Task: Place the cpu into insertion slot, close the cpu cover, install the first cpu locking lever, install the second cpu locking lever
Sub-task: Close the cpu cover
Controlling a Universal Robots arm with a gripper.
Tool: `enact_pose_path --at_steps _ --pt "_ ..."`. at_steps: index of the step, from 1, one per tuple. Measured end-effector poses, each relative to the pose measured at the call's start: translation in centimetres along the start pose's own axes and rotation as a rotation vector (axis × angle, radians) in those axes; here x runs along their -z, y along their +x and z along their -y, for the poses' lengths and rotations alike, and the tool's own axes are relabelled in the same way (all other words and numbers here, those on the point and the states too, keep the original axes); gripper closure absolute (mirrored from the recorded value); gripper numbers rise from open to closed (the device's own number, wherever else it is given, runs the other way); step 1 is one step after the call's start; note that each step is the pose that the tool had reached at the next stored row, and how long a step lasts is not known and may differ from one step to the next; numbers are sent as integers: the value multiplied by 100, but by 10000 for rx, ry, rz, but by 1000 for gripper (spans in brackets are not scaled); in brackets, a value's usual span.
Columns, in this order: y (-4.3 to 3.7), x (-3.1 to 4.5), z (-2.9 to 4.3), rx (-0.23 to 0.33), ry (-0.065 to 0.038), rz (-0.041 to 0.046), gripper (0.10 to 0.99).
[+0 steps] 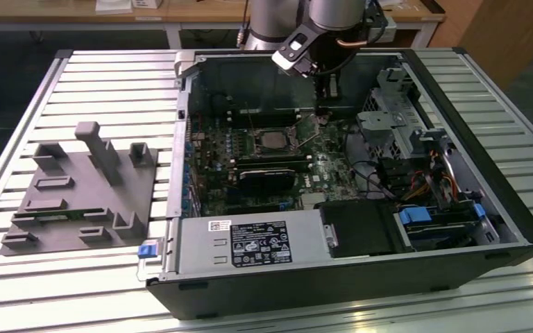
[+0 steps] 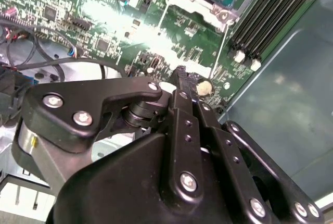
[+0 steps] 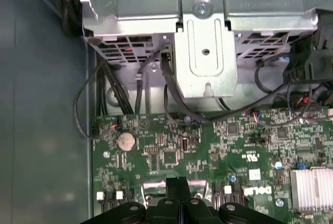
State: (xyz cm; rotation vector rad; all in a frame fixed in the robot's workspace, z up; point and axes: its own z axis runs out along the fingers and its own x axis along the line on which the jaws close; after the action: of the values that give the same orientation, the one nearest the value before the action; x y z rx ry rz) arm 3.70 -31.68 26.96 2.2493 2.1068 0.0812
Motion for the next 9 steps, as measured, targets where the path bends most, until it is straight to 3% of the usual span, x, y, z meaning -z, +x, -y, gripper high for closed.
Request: enact_pose_path --at_steps 9 --pt "9 -10 -130 1 1 1 980"
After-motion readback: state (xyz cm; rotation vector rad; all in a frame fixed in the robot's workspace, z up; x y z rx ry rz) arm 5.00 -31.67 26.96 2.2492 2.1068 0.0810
